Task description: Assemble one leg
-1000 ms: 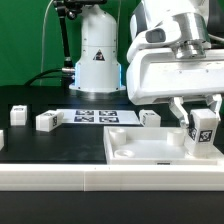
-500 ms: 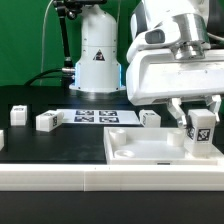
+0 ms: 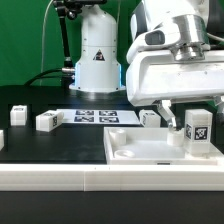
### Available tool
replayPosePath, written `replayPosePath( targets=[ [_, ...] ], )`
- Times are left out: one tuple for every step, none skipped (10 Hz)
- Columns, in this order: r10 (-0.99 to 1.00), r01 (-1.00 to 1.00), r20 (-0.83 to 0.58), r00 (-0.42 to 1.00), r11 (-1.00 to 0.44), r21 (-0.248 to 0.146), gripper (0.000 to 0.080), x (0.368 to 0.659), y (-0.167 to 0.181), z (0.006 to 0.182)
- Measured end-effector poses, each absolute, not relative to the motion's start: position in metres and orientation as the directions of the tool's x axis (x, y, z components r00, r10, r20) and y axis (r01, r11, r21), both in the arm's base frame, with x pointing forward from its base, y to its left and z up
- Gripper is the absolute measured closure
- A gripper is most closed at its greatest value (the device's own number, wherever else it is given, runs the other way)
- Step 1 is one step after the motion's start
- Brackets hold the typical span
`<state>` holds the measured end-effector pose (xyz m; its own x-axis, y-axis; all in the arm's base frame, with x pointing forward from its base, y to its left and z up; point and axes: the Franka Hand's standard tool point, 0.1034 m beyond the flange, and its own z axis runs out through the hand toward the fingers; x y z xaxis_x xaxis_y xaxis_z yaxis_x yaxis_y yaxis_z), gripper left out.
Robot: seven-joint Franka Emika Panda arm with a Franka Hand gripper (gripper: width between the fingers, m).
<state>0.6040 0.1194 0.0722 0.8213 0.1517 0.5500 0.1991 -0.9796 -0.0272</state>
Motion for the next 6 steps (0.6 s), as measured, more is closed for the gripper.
replayPosePath(
  targets=[
    [0.152, 0.199, 0.550, 0.821, -0.980, -0.027, 0.0154, 0.604, 0.119, 0.072],
    [0.152, 0.199, 0.550, 0.821, -0.980, -0.027, 0.0150, 0.604, 0.119, 0.072],
    [0.153, 0.199, 0.542, 0.827, -0.980, -0.028, 0.0150, 0.603, 0.118, 0.076],
    [0.154, 0.199, 0.539, 0.828, -0.980, -0.027, 0.0150, 0.605, 0.116, 0.082],
    [0.153, 0.198, 0.533, 0.832, -0.980, -0.027, 0.0150, 0.607, 0.113, 0.088],
    [0.156, 0.199, 0.499, 0.852, -0.979, -0.034, 0.0150, 0.606, 0.112, 0.091]
  ],
)
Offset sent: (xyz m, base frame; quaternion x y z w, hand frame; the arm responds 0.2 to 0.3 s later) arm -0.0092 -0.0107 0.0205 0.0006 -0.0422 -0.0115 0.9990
